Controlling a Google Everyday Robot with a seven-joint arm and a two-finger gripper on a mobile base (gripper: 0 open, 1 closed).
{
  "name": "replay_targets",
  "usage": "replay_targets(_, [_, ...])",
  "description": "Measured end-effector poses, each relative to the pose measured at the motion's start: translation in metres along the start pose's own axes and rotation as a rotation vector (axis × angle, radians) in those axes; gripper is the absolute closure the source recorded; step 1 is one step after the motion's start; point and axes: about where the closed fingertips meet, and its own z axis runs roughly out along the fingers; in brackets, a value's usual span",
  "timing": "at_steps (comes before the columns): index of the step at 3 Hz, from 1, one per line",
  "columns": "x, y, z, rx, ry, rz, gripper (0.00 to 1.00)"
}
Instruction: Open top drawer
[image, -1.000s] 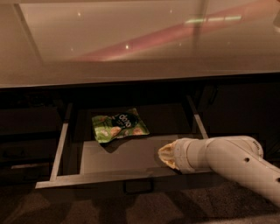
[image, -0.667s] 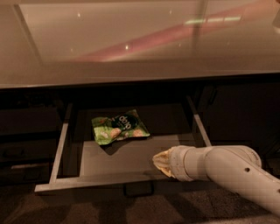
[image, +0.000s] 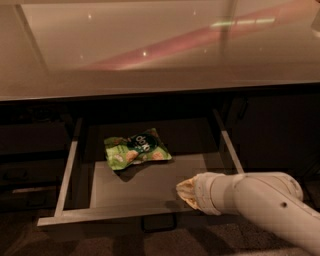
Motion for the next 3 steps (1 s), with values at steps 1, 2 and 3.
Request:
replay_targets(1, [0.0, 0.011, -0.008, -0.014, 0.06, -0.002, 0.58])
replay_targets(2, [-0.001, 0.019, -0.016, -0.017, 0.104, 0.004, 0.34])
replay_targets(3, [-0.001, 0.024, -0.02, -0.02, 0.128, 0.008, 0.11])
